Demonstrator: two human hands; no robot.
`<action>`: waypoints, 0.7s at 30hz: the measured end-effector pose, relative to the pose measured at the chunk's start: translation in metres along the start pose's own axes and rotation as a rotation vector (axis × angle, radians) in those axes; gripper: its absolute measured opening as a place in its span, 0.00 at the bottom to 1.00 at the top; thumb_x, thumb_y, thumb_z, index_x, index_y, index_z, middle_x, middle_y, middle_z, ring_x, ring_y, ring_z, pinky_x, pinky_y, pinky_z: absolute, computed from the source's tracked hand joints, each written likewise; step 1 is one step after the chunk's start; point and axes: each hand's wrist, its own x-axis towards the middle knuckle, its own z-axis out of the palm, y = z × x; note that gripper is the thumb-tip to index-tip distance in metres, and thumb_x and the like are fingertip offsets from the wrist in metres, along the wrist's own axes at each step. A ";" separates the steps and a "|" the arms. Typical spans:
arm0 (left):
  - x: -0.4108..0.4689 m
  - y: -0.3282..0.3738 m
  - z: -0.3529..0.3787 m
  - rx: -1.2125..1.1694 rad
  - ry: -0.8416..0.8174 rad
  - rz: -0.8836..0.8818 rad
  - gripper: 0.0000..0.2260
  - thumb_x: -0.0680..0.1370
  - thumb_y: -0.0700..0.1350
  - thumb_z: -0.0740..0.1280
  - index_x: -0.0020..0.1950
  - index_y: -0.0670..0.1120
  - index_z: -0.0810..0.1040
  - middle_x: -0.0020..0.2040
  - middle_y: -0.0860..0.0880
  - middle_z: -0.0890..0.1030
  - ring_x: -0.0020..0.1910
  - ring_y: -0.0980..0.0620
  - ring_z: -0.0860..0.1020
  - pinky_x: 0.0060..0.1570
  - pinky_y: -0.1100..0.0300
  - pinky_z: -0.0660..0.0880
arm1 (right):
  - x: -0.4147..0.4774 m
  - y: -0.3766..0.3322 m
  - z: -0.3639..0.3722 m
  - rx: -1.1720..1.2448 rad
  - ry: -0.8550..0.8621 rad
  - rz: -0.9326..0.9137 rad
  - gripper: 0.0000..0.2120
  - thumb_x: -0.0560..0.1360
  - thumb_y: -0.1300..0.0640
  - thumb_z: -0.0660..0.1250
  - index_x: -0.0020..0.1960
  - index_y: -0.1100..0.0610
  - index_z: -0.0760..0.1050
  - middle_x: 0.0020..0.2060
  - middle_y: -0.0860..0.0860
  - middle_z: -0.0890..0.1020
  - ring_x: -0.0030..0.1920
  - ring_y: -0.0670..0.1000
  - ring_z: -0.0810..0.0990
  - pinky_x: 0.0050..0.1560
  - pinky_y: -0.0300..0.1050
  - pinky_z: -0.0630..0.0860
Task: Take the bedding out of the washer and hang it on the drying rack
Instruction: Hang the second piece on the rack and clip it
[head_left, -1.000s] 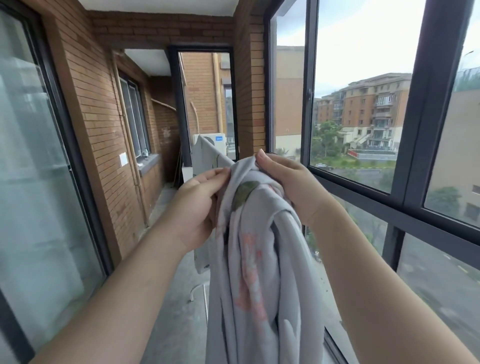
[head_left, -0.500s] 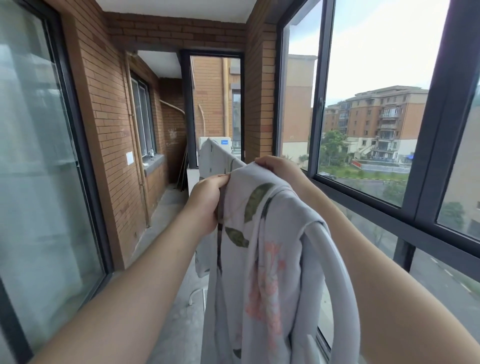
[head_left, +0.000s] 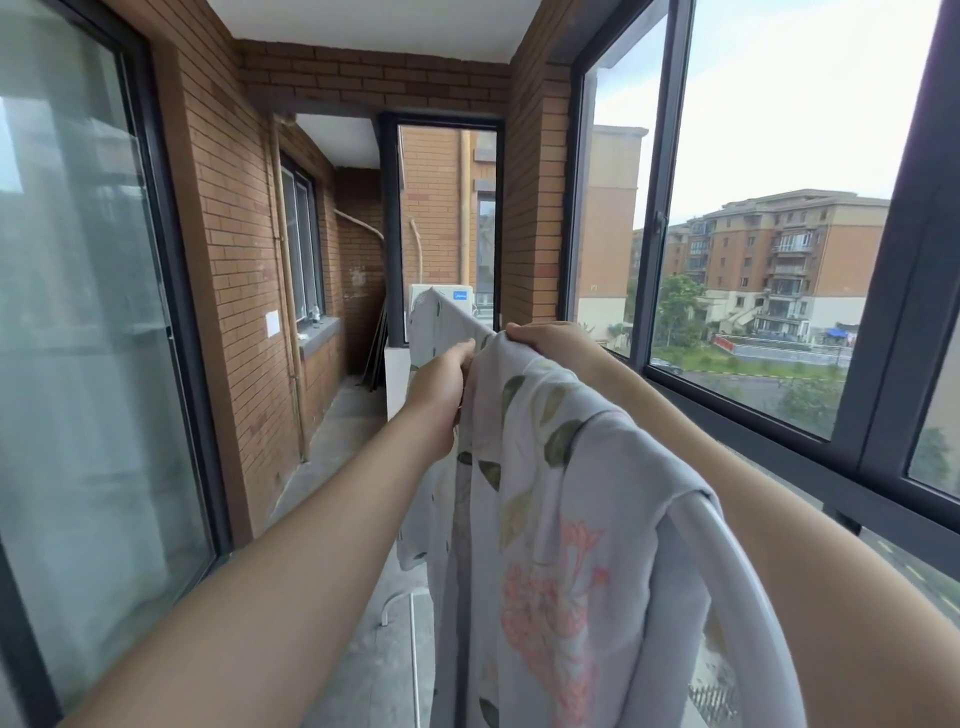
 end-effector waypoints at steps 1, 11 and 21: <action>0.003 0.003 0.002 0.018 -0.005 -0.001 0.21 0.70 0.64 0.68 0.47 0.48 0.83 0.46 0.51 0.85 0.47 0.50 0.82 0.50 0.55 0.77 | 0.002 -0.001 0.001 -0.023 -0.016 -0.007 0.16 0.81 0.57 0.67 0.63 0.67 0.78 0.43 0.50 0.81 0.26 0.38 0.79 0.24 0.27 0.70; 0.036 -0.005 0.006 0.048 0.066 0.016 0.20 0.73 0.54 0.72 0.62 0.47 0.81 0.58 0.48 0.83 0.57 0.45 0.79 0.63 0.48 0.75 | 0.001 0.033 -0.014 -0.007 -0.045 0.088 0.14 0.84 0.61 0.60 0.66 0.65 0.76 0.57 0.59 0.80 0.61 0.55 0.78 0.48 0.41 0.74; 0.060 0.003 0.019 -0.033 0.061 0.009 0.09 0.79 0.50 0.68 0.54 0.47 0.82 0.52 0.47 0.85 0.52 0.46 0.82 0.55 0.52 0.78 | 0.041 0.020 -0.006 0.055 0.031 0.079 0.17 0.83 0.49 0.64 0.39 0.57 0.77 0.25 0.48 0.79 0.23 0.44 0.77 0.22 0.31 0.69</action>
